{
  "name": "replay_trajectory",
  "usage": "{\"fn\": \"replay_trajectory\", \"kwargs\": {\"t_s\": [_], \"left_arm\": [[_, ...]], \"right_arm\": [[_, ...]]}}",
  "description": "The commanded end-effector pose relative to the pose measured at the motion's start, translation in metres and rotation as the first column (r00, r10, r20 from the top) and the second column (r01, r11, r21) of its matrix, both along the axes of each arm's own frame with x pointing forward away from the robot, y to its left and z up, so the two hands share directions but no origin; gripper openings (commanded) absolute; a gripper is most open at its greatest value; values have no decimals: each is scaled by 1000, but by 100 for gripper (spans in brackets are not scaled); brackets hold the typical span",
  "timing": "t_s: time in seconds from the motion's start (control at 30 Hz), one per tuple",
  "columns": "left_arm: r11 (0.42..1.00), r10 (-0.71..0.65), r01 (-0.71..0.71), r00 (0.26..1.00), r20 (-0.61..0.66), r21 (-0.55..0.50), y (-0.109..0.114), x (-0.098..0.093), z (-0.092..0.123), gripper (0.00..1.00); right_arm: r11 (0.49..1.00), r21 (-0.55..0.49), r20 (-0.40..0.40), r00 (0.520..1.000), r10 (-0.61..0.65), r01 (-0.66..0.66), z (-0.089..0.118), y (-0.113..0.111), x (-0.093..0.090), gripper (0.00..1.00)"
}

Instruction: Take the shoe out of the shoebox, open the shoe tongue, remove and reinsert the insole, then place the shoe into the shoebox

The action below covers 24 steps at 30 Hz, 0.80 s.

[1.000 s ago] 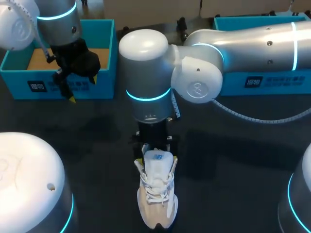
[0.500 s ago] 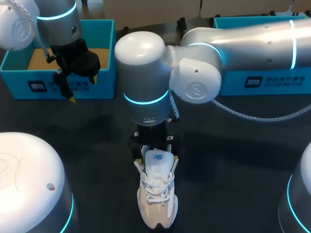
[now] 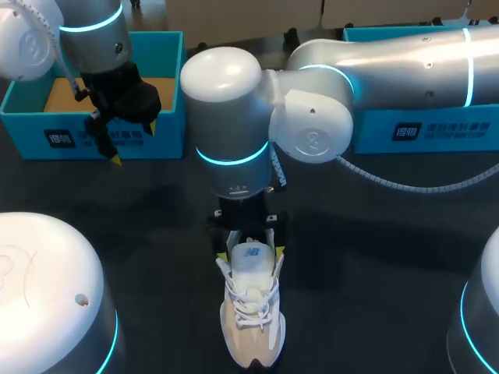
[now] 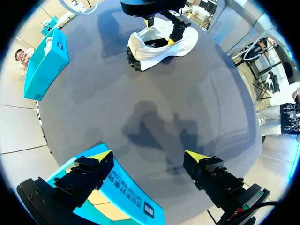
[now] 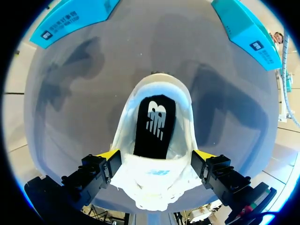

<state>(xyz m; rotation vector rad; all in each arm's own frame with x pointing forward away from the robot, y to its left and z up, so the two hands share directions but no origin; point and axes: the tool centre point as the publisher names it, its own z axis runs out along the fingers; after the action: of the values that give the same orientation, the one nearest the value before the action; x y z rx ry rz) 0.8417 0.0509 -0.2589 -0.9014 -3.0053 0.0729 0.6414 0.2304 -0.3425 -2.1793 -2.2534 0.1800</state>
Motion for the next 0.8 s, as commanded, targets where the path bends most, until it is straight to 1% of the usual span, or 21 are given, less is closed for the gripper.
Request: {"fn": "replay_trajectory", "kwargs": {"t_s": [0.03, 0.17, 0.37, 0.5, 0.7, 0.73, 0.77, 0.8], "left_arm": [[1000, 0, 0, 1000, 0, 2, 0, 0, 0, 100], [1000, 0, 0, 1000, 0, 2, 0, 0, 0, 100], [1000, 0, 0, 1000, 0, 2, 0, 0, 0, 100], [1000, 0, 0, 1000, 0, 2, 0, 0, 0, 100], [1000, 0, 0, 1000, 0, 2, 0, 0, 0, 100], [1000, 0, 0, 1000, 0, 2, 0, 0, 0, 100], [1000, 0, 0, 1000, 0, 2, 0, 0, 0, 100], [1000, 0, 0, 1000, 0, 2, 0, 0, 0, 100]], "right_arm": [[1000, -6, -2, 1000, -20, 20, 3, 5, -12, 100], [999, -10, -14, 999, -45, 45, 7, 8, -23, 100], [998, -25, -19, 998, -66, 66, 18, 13, -32, 100], [997, -18, -15, 997, -70, 70, 26, 16, -39, 100], [995, 4, -29, 995, -97, 97, 42, 17, -65, 100], [995, 9, -26, 995, -97, 98, 45, 18, -69, 98], [995, 10, -26, 995, -99, 99, 48, 20, -72, 89], [995, 10, -26, 995, -101, 102, 51, 21, -74, 63]]}}
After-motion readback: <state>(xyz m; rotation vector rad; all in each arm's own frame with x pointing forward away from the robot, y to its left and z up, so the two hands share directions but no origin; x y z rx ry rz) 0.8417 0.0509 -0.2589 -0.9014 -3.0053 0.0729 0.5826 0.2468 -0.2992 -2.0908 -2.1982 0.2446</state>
